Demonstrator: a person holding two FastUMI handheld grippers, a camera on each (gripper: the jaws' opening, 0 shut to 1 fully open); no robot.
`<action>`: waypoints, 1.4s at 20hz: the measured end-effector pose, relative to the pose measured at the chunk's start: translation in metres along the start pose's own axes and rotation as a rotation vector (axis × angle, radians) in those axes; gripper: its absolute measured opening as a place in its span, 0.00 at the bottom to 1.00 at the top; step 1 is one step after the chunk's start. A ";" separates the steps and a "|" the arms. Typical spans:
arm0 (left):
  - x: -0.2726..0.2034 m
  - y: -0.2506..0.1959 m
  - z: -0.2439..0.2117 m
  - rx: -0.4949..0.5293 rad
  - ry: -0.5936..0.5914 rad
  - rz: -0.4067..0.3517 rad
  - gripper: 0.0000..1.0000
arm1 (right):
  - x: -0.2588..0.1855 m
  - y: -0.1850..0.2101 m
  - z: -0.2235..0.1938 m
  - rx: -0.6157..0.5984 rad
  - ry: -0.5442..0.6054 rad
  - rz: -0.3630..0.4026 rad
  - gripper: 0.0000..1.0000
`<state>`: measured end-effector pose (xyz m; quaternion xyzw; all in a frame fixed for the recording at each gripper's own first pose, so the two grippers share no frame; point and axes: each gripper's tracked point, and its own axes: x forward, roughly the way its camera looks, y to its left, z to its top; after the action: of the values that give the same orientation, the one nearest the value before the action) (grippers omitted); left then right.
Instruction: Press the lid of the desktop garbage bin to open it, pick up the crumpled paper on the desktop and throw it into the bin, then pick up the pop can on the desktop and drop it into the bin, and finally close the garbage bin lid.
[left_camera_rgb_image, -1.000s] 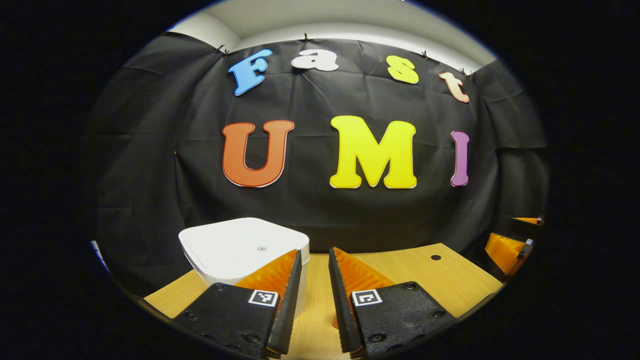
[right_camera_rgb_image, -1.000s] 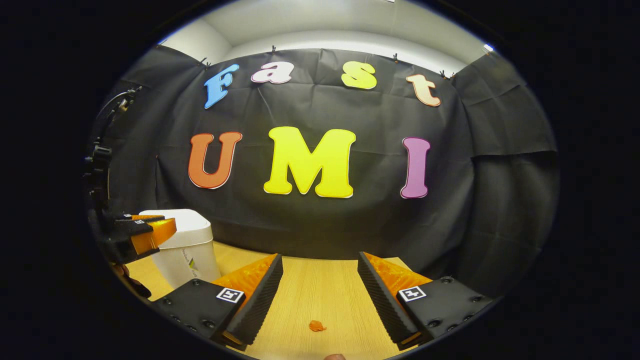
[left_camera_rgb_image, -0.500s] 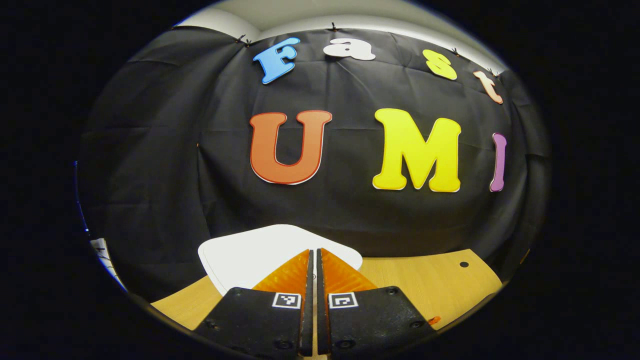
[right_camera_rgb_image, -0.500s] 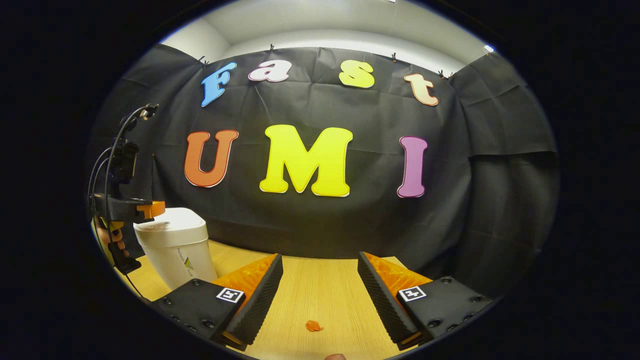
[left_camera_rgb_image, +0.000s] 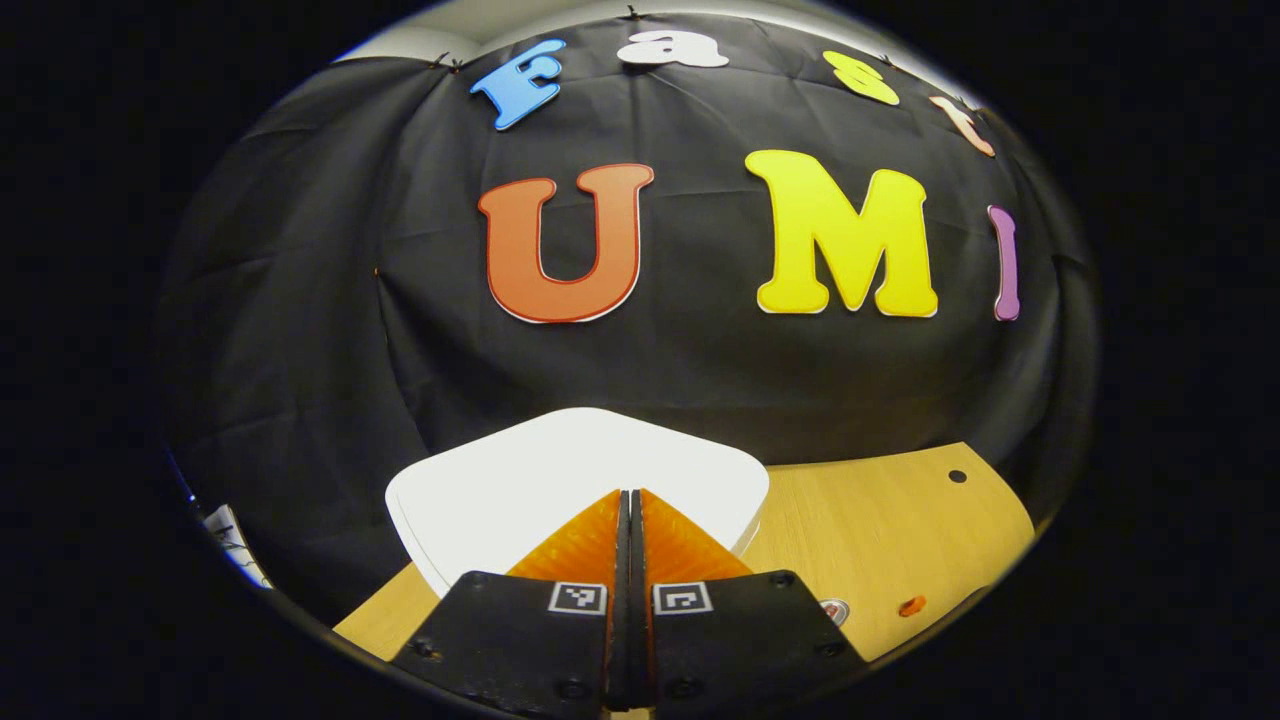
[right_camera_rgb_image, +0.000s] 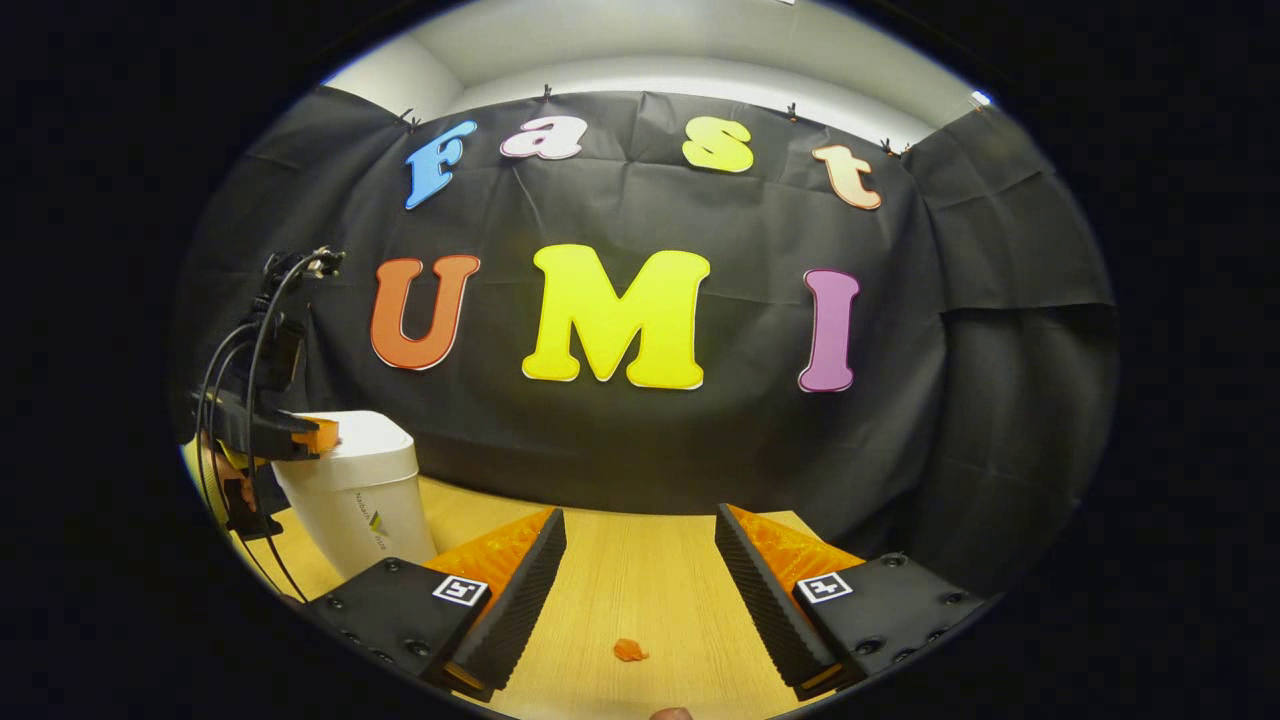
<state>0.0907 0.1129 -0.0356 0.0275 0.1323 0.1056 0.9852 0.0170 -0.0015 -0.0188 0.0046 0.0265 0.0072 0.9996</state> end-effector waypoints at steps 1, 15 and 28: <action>0.000 0.001 0.001 0.006 -0.010 0.009 0.03 | -0.001 0.001 0.000 0.002 -0.002 0.004 0.96; -0.068 -0.019 0.096 -0.049 -0.314 -0.045 0.19 | -0.009 -0.010 0.003 0.007 -0.010 -0.002 0.96; -0.106 -0.029 0.095 -0.062 -0.361 -0.051 0.94 | 0.027 -0.005 -0.098 -0.030 0.227 0.057 0.96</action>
<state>0.0219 0.0591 0.0808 0.0124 -0.0495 0.0778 0.9957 0.0384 -0.0049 -0.1179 -0.0106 0.1394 0.0365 0.9895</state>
